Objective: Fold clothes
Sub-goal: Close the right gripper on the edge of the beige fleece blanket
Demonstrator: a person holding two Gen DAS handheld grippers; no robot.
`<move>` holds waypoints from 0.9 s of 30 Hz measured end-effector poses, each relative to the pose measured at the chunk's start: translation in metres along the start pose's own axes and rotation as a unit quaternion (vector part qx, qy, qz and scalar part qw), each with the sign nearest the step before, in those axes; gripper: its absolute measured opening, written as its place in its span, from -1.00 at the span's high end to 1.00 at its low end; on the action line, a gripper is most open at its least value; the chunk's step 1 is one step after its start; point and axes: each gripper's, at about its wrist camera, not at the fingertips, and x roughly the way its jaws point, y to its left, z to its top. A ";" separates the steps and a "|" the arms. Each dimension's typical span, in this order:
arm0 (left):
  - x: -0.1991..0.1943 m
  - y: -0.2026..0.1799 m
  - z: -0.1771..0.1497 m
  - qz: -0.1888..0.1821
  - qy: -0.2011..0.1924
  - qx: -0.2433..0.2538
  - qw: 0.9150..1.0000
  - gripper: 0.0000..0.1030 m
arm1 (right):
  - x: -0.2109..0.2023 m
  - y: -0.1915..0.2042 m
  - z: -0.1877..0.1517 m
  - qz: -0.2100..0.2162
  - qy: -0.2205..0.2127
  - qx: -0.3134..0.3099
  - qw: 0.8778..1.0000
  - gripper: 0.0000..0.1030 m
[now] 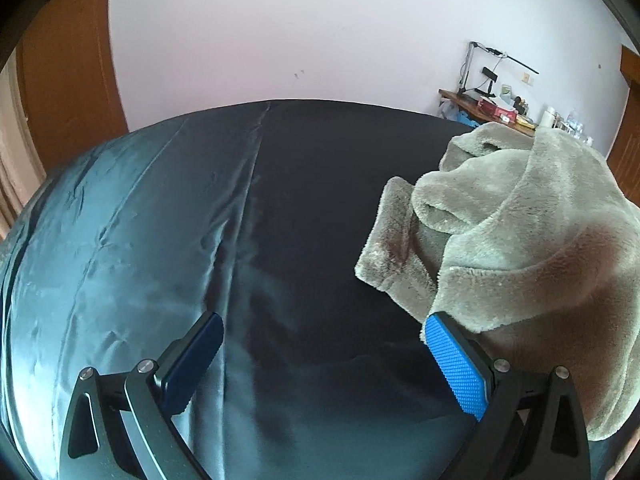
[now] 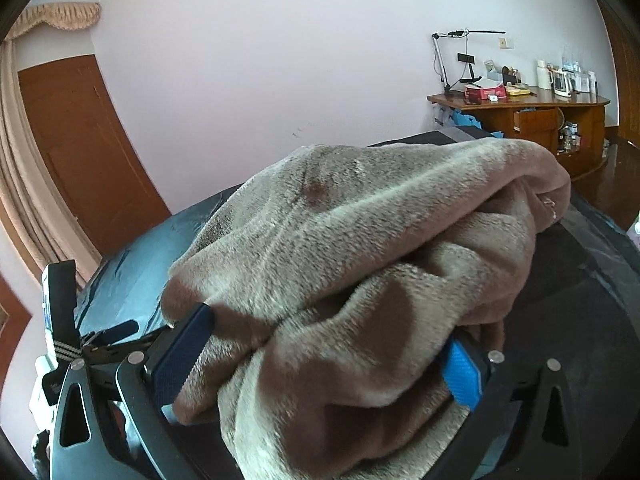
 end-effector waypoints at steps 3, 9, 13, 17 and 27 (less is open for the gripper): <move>-0.004 0.000 0.000 0.004 -0.006 0.002 1.000 -0.99 | 0.003 0.006 0.001 -0.005 0.002 0.001 1.000 -1.00; -0.011 -0.002 0.000 0.010 -0.019 0.011 1.000 -0.99 | 0.010 0.016 0.001 -0.034 0.004 -0.011 0.999 -0.99; -0.012 -0.003 0.000 0.008 -0.022 0.013 1.000 -0.99 | 0.011 0.019 -0.002 -0.044 0.004 -0.019 0.999 -0.81; -0.013 -0.001 0.000 0.007 -0.024 0.008 1.000 -0.99 | 0.005 0.021 -0.006 -0.030 0.004 -0.018 0.999 -0.20; -0.016 0.004 0.001 -0.020 -0.020 -0.010 1.000 -0.99 | -0.011 0.012 -0.006 0.022 -0.009 0.007 1.000 0.25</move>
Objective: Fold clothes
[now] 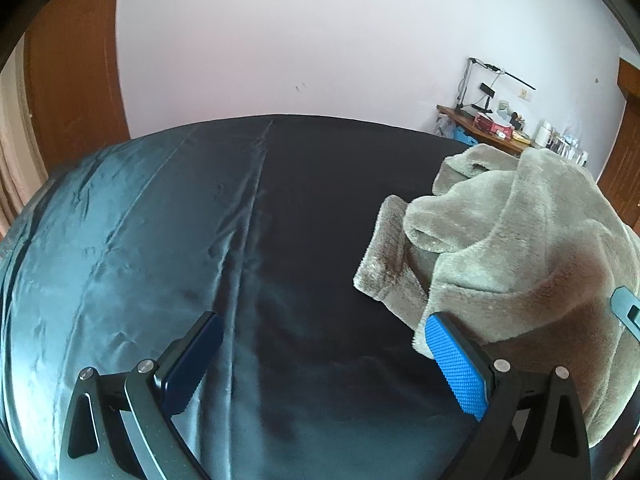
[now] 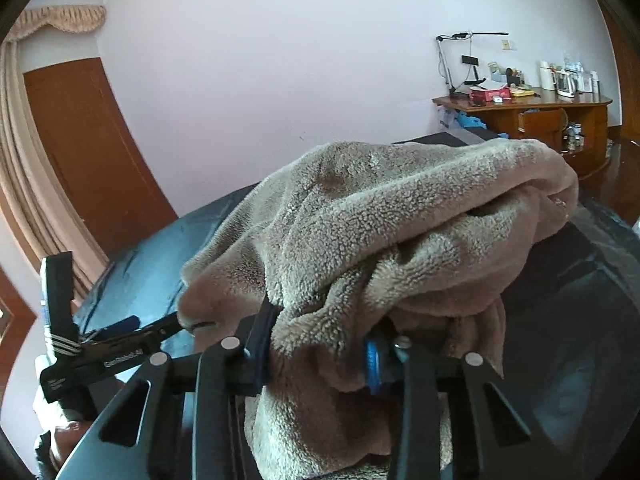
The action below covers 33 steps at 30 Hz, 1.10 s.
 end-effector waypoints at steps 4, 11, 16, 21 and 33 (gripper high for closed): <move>0.000 0.000 0.000 -0.001 0.002 -0.004 1.000 -0.99 | -0.002 0.000 0.002 0.005 0.002 -0.001 1.000 0.25; 0.004 0.005 0.000 -0.013 0.017 -0.021 1.000 -0.99 | -0.011 0.006 0.006 -0.010 -0.008 -0.024 1.000 -0.43; 0.003 0.001 0.000 -0.013 0.015 -0.012 1.000 -0.99 | -0.004 -0.010 0.017 0.005 -0.011 0.005 1.000 -0.43; 0.004 -0.003 -0.001 -0.010 0.021 -0.007 1.000 -0.99 | 0.017 -0.018 0.038 -0.007 -0.012 -0.005 1.000 -0.25; 0.003 -0.008 -0.003 -0.018 0.015 -0.002 1.000 -0.99 | 0.017 0.005 0.062 0.024 -0.022 -0.035 0.999 -0.17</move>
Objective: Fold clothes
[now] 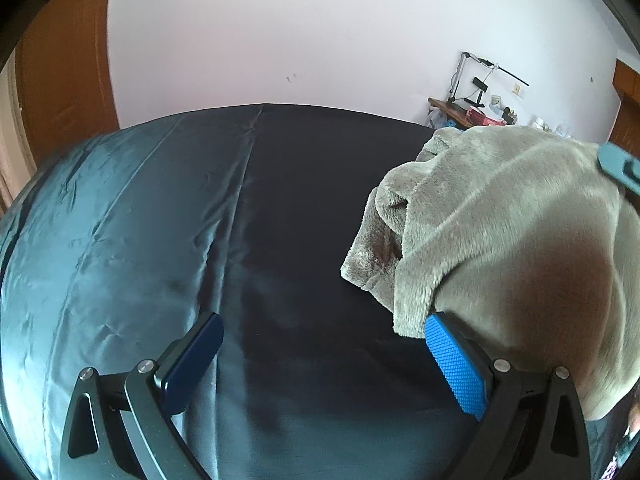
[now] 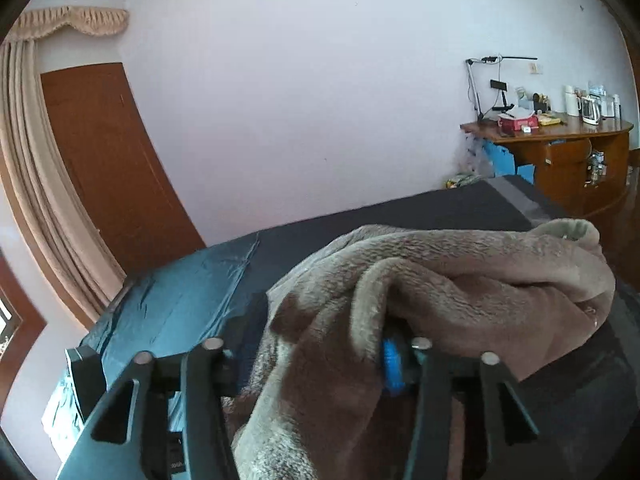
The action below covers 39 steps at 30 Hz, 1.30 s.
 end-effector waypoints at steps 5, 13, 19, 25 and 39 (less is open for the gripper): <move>0.002 0.001 0.000 0.006 -0.002 -0.001 1.000 -0.99 | -0.013 0.008 -0.023 -0.015 0.009 -0.018 1.000 -0.26; 0.004 0.004 -0.002 0.014 -0.001 -0.004 1.000 -0.99 | -0.040 0.006 -0.049 -0.029 0.038 -0.054 0.997 -0.40; 0.003 0.004 -0.003 0.012 -0.002 -0.005 1.000 -0.99 | -0.049 0.034 -0.097 -0.060 0.096 -0.167 0.979 -0.57; 0.003 0.010 -0.003 0.015 -0.002 -0.014 1.000 -0.99 | -0.016 0.045 -0.107 -0.089 0.121 -0.198 0.969 -0.56; -0.001 0.007 -0.005 0.000 -0.005 -0.016 1.000 -0.99 | -0.058 -0.027 -0.045 -0.007 0.043 0.012 0.999 -0.49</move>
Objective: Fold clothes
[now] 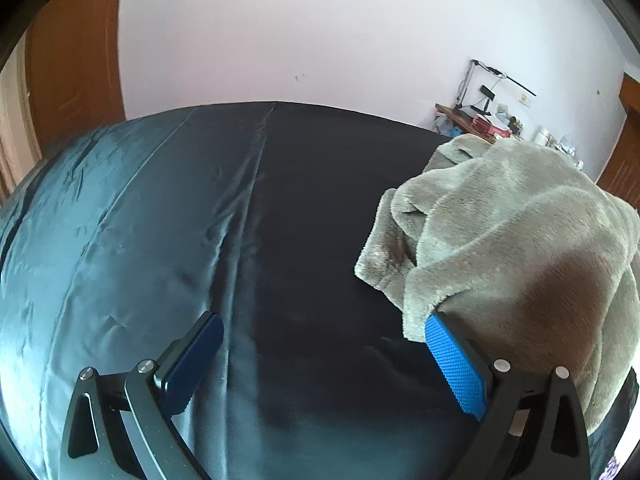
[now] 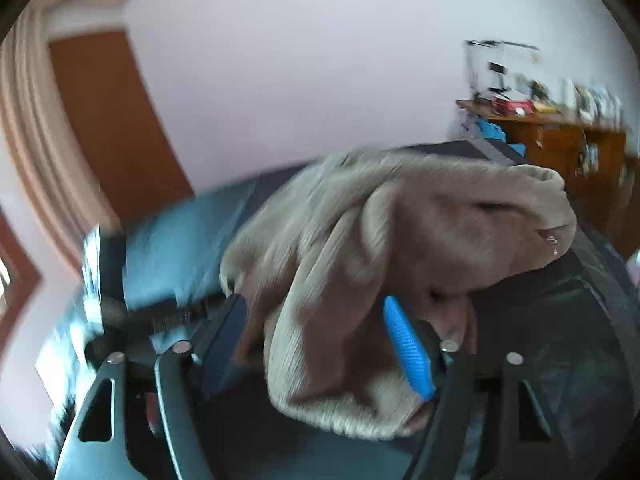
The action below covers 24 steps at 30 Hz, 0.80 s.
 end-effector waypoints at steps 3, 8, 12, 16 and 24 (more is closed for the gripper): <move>-0.002 -0.004 0.001 0.006 -0.009 0.010 1.000 -0.99 | 0.013 -0.027 0.021 0.003 -0.017 0.058 0.998 -0.49; -0.002 -0.005 0.003 0.008 -0.014 0.016 1.000 -0.99 | 0.041 -0.067 0.059 0.012 -0.022 0.135 0.990 -0.49; -0.002 -0.006 0.002 0.007 -0.015 0.022 1.000 -0.99 | 0.066 -0.085 0.071 0.006 -0.021 0.165 0.986 -0.49; -0.006 -0.010 0.001 0.006 -0.019 0.033 0.999 -0.99 | 0.086 -0.092 0.084 -0.011 -0.022 0.165 0.986 -0.46; -0.016 -0.017 0.002 -0.008 -0.040 0.046 0.998 -0.99 | 0.074 -0.069 0.077 -0.076 -0.063 0.079 0.992 0.41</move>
